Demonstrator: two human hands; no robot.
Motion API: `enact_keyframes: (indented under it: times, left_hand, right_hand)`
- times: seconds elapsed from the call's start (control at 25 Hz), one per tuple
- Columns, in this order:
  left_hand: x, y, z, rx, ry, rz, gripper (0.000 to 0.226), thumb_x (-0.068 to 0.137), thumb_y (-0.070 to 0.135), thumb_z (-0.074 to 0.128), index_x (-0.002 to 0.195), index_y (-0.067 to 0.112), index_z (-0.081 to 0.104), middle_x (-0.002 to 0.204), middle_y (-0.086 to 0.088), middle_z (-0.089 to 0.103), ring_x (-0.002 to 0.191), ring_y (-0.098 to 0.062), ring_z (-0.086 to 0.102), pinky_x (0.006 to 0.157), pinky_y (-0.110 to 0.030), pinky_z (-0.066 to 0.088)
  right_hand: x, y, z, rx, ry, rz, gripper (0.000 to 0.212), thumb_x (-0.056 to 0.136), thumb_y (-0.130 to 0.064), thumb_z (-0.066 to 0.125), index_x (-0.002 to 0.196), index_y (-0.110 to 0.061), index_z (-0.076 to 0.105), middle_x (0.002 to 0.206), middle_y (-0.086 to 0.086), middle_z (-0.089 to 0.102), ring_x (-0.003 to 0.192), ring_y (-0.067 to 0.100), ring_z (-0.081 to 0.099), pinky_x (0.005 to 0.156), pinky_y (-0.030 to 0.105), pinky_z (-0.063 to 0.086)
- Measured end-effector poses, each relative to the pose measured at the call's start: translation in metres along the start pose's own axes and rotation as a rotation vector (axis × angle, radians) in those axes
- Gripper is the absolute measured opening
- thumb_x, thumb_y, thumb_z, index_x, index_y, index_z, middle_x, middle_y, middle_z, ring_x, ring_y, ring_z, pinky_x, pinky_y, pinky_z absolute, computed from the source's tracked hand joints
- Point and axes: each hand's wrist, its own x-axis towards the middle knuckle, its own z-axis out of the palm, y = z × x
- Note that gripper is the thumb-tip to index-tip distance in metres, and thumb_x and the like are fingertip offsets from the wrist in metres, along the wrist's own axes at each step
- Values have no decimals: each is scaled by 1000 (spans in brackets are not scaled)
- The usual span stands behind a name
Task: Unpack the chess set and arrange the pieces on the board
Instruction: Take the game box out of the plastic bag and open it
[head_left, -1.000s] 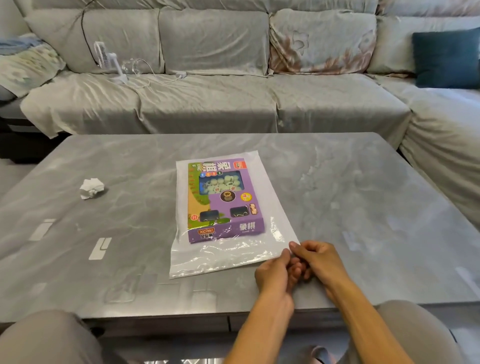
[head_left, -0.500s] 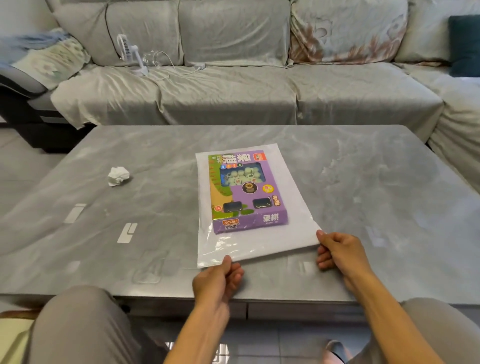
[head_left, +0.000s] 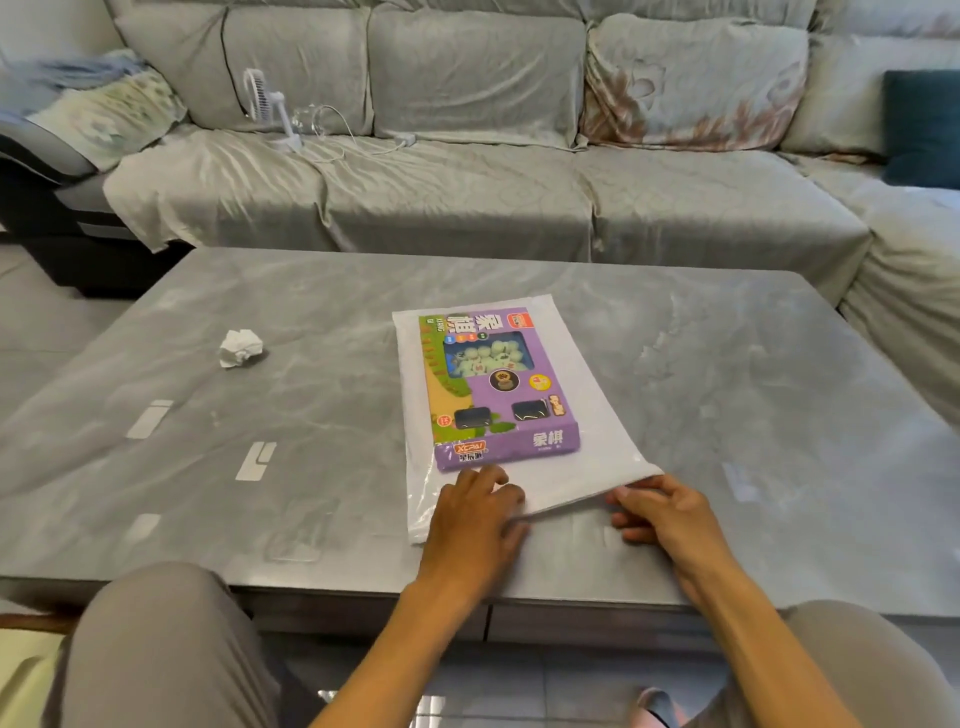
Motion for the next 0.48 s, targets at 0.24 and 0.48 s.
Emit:
enact_keyframes:
  times: [0.24, 0.48]
  left_hand:
    - [14, -19, 2, -278, -58, -166, 19, 90, 33, 65, 101, 21, 74, 101, 9, 67, 93, -7, 59, 84, -24, 51]
    - [23, -25, -6, -522, -112, -349, 10, 87, 21, 68, 95, 21, 75, 98, 9, 69, 89, -5, 61, 81, -17, 50]
  right_hand:
    - [3, 4, 8, -19, 46, -17, 12, 87, -15, 67, 86, -3, 68, 78, 13, 73, 63, 19, 64, 55, 26, 55]
    - [-10, 10, 9, -123, 209, -129, 19, 88, -21, 66, 73, -9, 66, 65, 12, 67, 53, 17, 60, 57, 37, 55]
